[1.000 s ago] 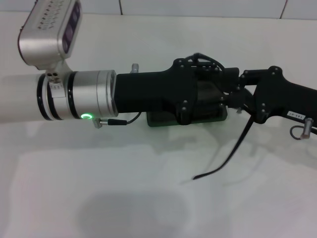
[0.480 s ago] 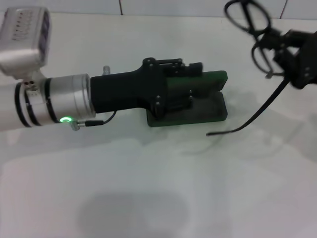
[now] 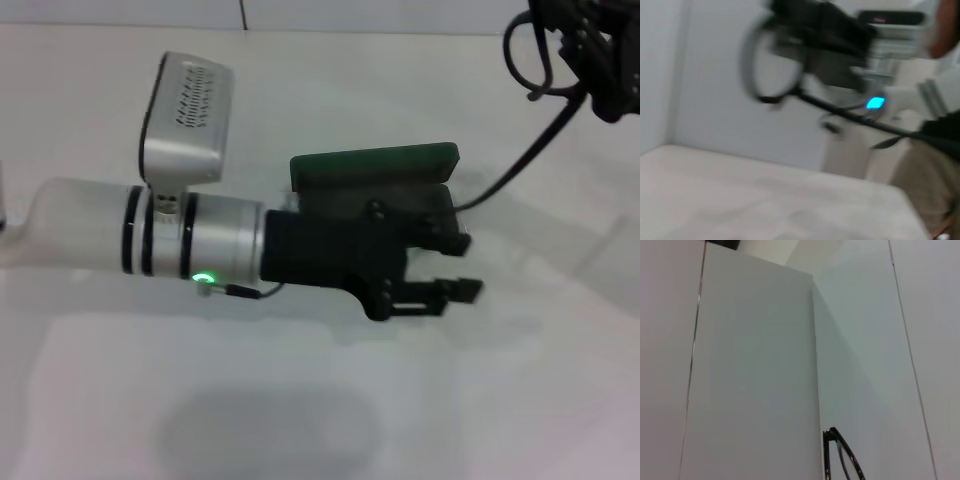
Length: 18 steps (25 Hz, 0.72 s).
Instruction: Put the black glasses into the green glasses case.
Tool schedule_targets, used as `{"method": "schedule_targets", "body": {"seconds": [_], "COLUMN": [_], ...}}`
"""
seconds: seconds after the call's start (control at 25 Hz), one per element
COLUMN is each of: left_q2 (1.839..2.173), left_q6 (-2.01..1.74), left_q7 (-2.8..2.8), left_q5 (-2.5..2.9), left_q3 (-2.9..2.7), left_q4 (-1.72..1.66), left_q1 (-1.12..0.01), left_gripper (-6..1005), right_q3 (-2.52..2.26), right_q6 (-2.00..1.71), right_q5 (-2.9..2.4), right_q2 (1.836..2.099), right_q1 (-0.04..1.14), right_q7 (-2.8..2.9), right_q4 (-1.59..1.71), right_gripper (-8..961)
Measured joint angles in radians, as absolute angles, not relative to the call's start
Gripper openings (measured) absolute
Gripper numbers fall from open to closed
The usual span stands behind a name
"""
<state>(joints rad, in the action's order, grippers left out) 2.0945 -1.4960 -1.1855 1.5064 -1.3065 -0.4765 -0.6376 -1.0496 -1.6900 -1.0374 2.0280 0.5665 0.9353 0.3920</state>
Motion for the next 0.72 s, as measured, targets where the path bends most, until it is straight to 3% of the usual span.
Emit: {"method": "schedule_targets", "body": {"seconds": [0.4, 0.72], "left_q2": [2.094, 2.097], "left_q6": [-1.617, -1.624], "left_q7": [-1.168, -1.167], "left_q5": [1.282, 1.272], "left_q3": [-1.421, -1.421], "left_q4": [-0.486, -0.478], "left_q1": [-0.648, -0.648], "left_gripper": [485, 485], "right_q3": [-1.072, -1.13], "right_q6": [-1.632, -1.613], "right_q5": [-0.993, -1.002], "right_q2": [2.028, 2.028], "right_q1": [0.643, 0.64], "right_q7": [0.939, 0.946], "right_q4": [0.259, 0.249], "right_gripper": [73, 77]}}
